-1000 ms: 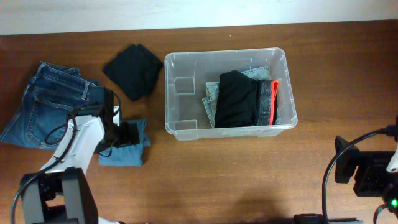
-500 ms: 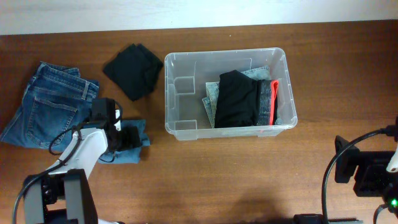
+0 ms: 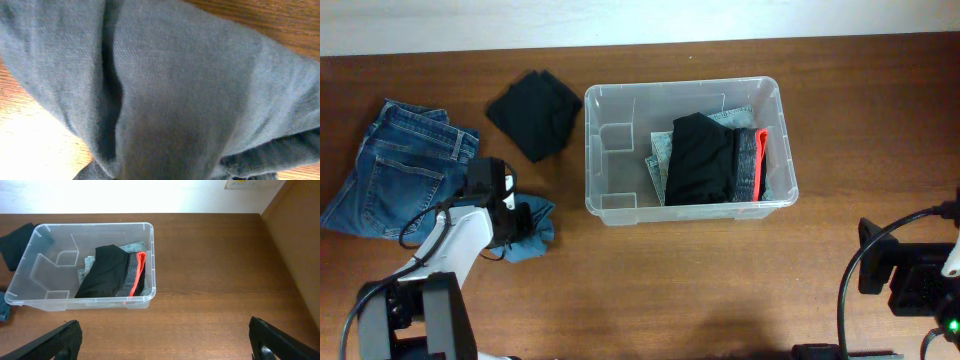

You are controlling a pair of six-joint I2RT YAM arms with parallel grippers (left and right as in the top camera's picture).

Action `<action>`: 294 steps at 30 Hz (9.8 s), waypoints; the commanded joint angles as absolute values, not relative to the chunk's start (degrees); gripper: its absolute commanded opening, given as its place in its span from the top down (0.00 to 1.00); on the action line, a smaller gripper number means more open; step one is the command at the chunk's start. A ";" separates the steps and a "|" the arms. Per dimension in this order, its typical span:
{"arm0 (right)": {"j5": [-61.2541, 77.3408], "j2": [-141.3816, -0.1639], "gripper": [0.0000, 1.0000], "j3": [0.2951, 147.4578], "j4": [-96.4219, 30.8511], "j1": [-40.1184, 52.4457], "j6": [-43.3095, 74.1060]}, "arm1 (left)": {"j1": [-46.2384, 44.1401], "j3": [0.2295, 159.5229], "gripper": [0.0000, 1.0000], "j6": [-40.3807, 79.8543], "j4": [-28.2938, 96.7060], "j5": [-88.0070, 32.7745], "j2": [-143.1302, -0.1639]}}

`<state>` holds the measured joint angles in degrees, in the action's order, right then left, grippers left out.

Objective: Pack container
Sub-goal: 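Move the left gripper to the light-blue denim piece and grasp it, then lift the light-blue denim with the left gripper and carry over the bin, then lower the denim into the bin's left side and open the left gripper, then move the left gripper to the folded black garment and grasp it, then lift the black garment with the left gripper and carry over the bin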

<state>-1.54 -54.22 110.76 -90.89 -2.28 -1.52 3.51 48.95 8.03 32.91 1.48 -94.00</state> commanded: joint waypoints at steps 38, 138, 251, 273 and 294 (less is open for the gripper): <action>-2.20 -54.41 0.02 110.85 -90.67 -2.66 -1.19 | -24.73 85.93 0.99 26.50 50.00 -5.72 -87.46; -2.20 -54.41 0.01 110.85 -90.67 -2.66 -1.19 | -31.70 104.84 0.99 25.12 60.18 4.36 -121.27; -2.20 -54.41 0.02 110.85 -90.67 -2.66 -1.19 | -3.95 117.47 0.34 17.89 67.99 2.52 -142.30; -2.20 -54.41 0.01 110.85 -90.67 -2.66 -1.19 | -3.53 125.08 0.99 17.89 73.54 2.79 -142.28; -2.20 -54.41 0.02 110.85 -90.67 -2.66 -1.19 | -5.37 168.37 0.99 17.89 96.71 2.04 -142.28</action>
